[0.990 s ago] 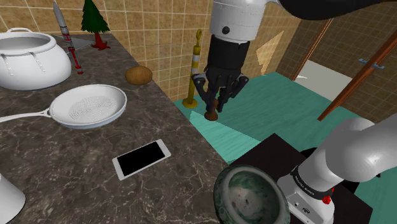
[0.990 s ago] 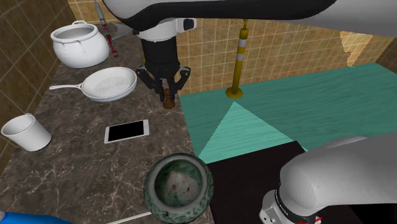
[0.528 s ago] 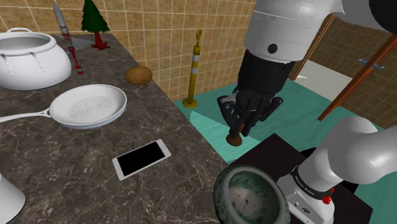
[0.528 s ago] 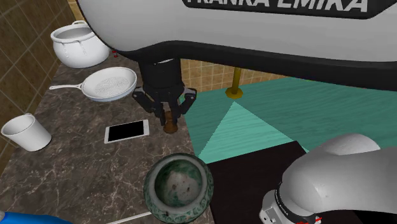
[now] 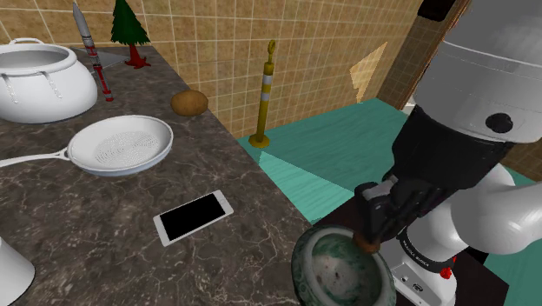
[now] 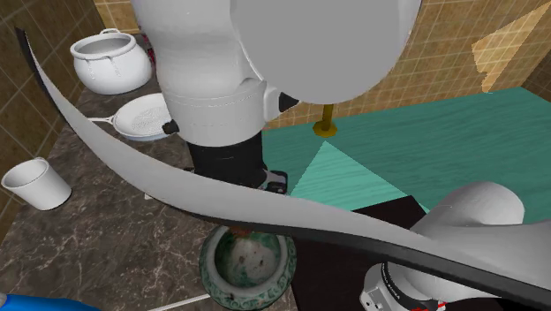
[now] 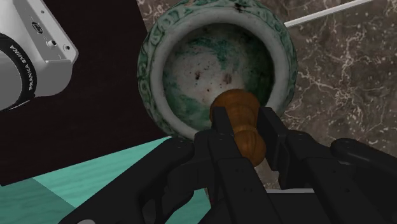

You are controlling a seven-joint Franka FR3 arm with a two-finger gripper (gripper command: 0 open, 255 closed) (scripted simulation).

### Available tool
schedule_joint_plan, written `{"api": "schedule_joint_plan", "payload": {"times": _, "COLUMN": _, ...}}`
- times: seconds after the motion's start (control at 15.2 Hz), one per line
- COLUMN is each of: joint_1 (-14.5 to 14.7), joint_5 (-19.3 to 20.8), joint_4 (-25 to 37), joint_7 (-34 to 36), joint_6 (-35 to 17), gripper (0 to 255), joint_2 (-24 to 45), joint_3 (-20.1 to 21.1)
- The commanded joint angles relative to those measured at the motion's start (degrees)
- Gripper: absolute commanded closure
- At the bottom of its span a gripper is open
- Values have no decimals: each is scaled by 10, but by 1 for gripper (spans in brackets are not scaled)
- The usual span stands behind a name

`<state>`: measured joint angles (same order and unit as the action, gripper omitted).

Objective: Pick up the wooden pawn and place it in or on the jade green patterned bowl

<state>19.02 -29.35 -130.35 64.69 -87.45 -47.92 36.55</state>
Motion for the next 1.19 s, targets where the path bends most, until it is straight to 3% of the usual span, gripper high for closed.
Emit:
{"api": "schedule_joint_plan", "payload": {"times": 0.0, "joint_1": 7, "joint_5": -9, "joint_4": -14, "joint_7": 5, "joint_6": -6, "gripper": 255, "joint_2": -10, "joint_3": 6}}
{"api": "schedule_joint_plan", "payload": {"times": 0.86, "joint_1": 19, "joint_5": -48, "joint_4": -114, "joint_7": -10, "joint_6": -97, "gripper": 255, "joint_2": -22, "joint_3": 50}}
{"api": "schedule_joint_plan", "payload": {"times": 1.12, "joint_1": 19, "joint_5": -48, "joint_4": -114, "joint_7": -10, "joint_6": -97, "gripper": 255, "joint_2": -22, "joint_3": 50}}
